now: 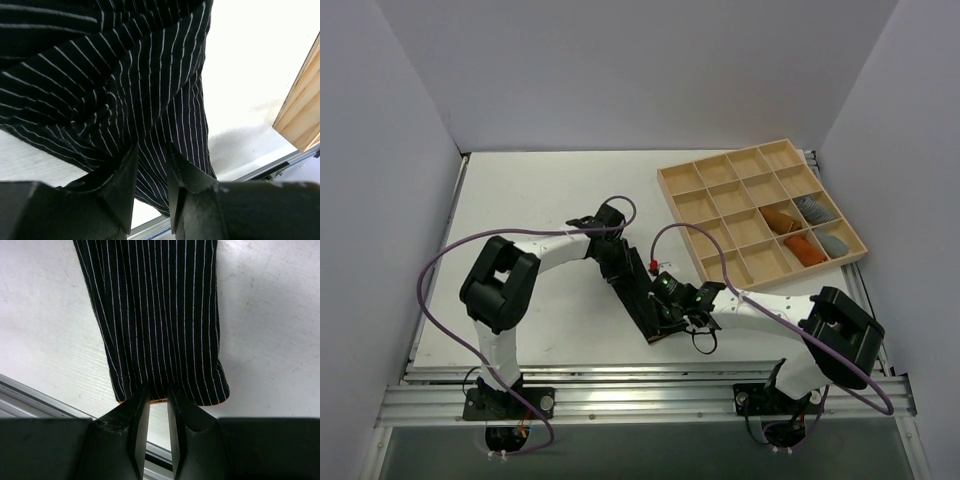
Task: Roll the underwear
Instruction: Fold the underwear
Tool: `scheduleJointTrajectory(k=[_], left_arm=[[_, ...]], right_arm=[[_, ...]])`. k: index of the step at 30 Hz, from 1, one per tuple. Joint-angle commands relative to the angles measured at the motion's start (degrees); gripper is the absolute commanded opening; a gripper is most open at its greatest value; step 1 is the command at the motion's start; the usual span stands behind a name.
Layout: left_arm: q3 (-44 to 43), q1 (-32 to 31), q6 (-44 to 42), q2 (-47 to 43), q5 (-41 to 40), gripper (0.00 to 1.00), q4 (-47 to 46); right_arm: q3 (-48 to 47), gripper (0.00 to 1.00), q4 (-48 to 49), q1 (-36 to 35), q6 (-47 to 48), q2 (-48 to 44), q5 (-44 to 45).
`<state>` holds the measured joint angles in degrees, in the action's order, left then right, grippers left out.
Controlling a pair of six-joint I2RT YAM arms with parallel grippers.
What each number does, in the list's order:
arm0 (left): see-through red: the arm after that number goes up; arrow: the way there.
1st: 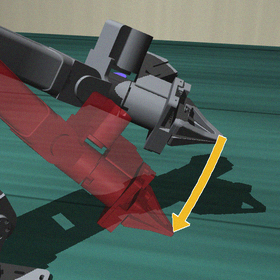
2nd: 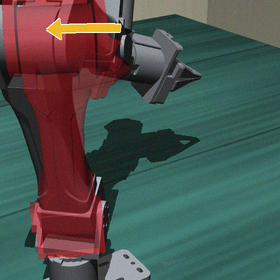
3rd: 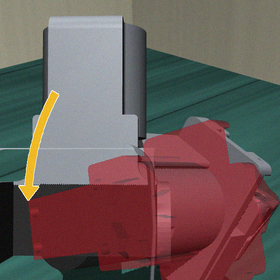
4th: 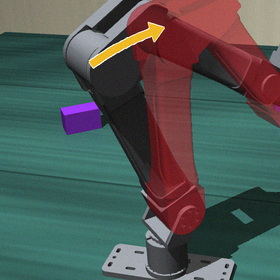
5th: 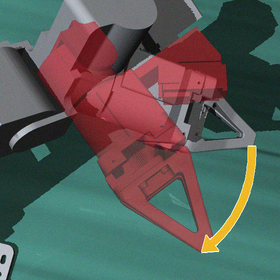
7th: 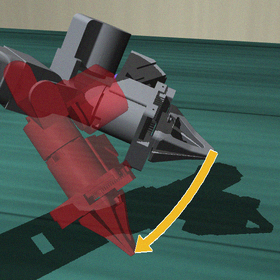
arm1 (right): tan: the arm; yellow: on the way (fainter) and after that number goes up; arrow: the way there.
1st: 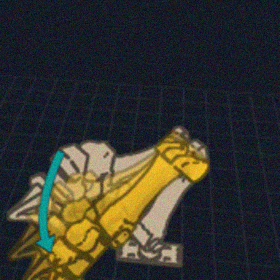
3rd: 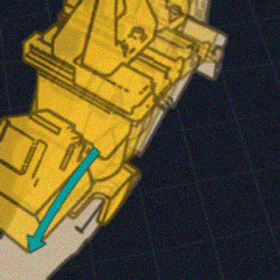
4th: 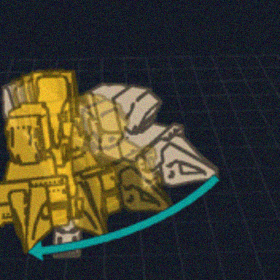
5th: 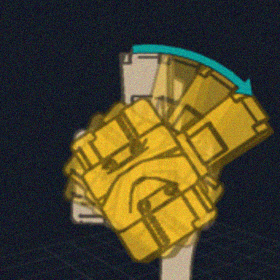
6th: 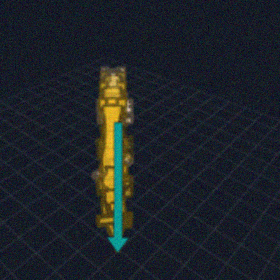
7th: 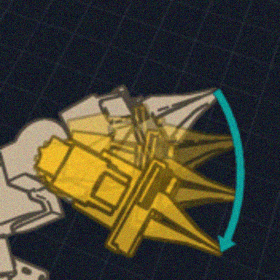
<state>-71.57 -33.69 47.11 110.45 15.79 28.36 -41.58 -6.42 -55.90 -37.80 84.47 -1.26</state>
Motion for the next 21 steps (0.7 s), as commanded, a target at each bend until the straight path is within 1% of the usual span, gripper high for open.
scheduleJointTrajectory(k=[1, 5, 7, 10, 11, 14, 16, 17, 18, 19, 21], left_arm=[[-4.18, 1.96, -4.22, 1.34, -1.03, 0.37, 0.38], [-13.39, 2.4, -7.38, 5.99, 0.2, 0.37, 2.31], [-15.87, 2.93, -7.74, 7.05, 1.61, 0.37, 2.49], [-19.21, 4.07, -7.83, 6.8, 2.14, 0.38, 3.36], [-19.74, 4.33, -7.91, 5.66, 2.14, 0.41, 3.72], [-19.92, 5.65, -7.74, 1.72, 2.05, 0.43, 5.56], [-19.4, 6.7, -7.04, -0.67, 0.66, 0.45, 9.07], [-18.96, 7.06, -6.69, -3.29, -0.05, 0.46, 10.47], [-18.09, 7.32, -5.73, -4.88, -0.76, 0.46, 12.14], [-15.47, 7.59, -5.19, -6.81, -1.98, 0.48, 12.85], [-12.47, 7.59, -3.18, -12.26, -5.67, 0.51, 15.48]], right_arm=[[1.34, 0.17, -1.23, -0.26, -1.49, 3.51, 0.38], [-3.85, 0.18, -2.29, -0.18, -1.83, 7.54, 0.29], [-7.09, 0.18, -2.29, -0.26, -2.88, 9.83, -0.15], [-11.13, 0.18, -3.34, -0.18, -4.56, 13.61, 0.12], [-12.11, 0.18, -4.47, -0.35, -5.26, 14.23, 0.38], [-15.53, 0.18, -7.11, -0.79, -6.84, 13.1, 0.9], [-17.03, 0.18, -8.96, -0.96, -7.55, 11.78, 3.27], [-17.74, 0.18, -10.1, -0.88, -7.46, 10.47, 3.37], [-19.31, 0.19, -10.89, -0.79, -7.46, 9.85, 3.63], [-20.2, 0.19, -11.51, -0.7, -7.2, 9.14, 4.15], [-22.82, 0.19, -13.7, -0.53, -6.41, 7.47, 4.77]])
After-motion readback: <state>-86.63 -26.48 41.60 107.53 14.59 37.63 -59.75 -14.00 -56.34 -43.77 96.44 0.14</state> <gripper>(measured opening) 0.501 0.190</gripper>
